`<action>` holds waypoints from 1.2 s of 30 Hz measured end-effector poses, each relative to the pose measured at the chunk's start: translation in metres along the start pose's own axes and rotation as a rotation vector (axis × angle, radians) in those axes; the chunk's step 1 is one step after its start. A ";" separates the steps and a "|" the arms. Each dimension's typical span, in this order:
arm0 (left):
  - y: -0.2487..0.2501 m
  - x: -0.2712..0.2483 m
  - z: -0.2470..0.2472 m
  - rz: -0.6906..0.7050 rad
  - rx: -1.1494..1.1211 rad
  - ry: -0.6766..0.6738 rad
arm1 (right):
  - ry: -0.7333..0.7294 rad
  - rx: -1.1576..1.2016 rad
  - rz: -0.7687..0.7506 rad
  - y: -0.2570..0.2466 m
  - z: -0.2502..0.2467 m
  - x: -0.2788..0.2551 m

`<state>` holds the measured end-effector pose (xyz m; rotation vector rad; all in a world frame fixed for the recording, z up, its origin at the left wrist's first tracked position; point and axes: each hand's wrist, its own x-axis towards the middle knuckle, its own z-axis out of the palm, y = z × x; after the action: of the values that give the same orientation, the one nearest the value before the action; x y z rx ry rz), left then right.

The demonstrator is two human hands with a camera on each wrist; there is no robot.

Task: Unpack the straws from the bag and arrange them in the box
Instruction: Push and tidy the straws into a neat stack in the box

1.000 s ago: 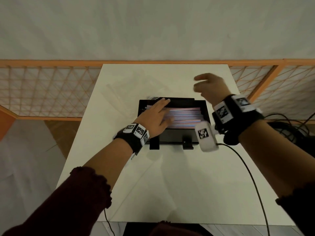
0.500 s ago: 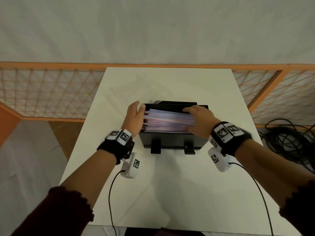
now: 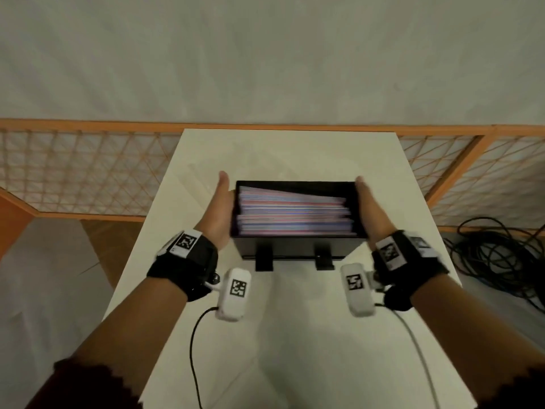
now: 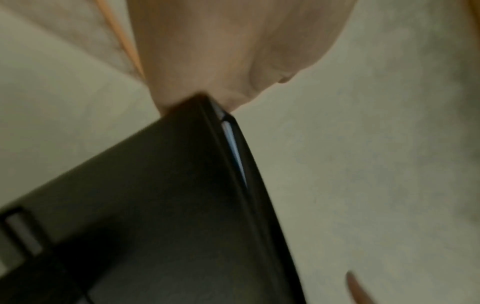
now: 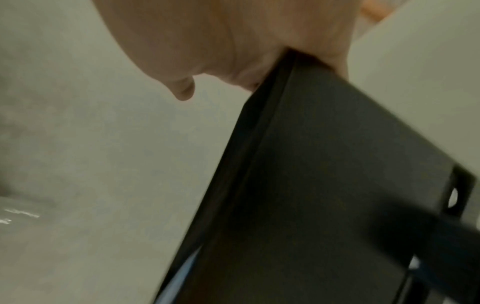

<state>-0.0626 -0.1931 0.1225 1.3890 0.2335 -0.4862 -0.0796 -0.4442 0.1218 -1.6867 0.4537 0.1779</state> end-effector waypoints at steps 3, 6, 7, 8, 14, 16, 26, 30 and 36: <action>-0.003 0.001 0.006 -0.016 0.004 0.007 | -0.010 -0.129 0.032 0.006 -0.009 0.007; -0.002 0.006 0.003 -0.020 0.006 0.020 | -0.078 -0.203 0.038 0.022 -0.010 0.030; -0.003 0.009 0.002 -0.016 0.021 0.027 | -0.078 -0.216 0.040 0.022 -0.011 0.034; -0.004 0.009 0.005 -0.017 0.064 0.036 | -0.073 -0.230 0.042 0.018 -0.011 0.035; -0.022 0.005 0.014 0.452 1.296 0.199 | 0.036 -0.779 -0.263 0.001 0.003 -0.005; -0.030 -0.008 0.018 0.569 1.552 0.101 | -0.010 -0.996 -0.421 0.010 0.006 -0.014; -0.042 0.004 0.015 0.404 0.636 0.407 | 0.047 -0.800 -0.276 0.005 0.009 -0.015; -0.025 -0.007 0.021 0.453 0.566 0.393 | 0.099 -0.797 -0.303 -0.002 -0.001 -0.019; -0.039 -0.011 0.007 0.421 0.575 0.312 | 0.052 -0.789 -0.260 0.014 -0.006 -0.035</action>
<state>-0.0913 -0.2018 0.0947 2.0187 0.0439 0.0295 -0.1179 -0.4442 0.1233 -2.5085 0.1978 0.1271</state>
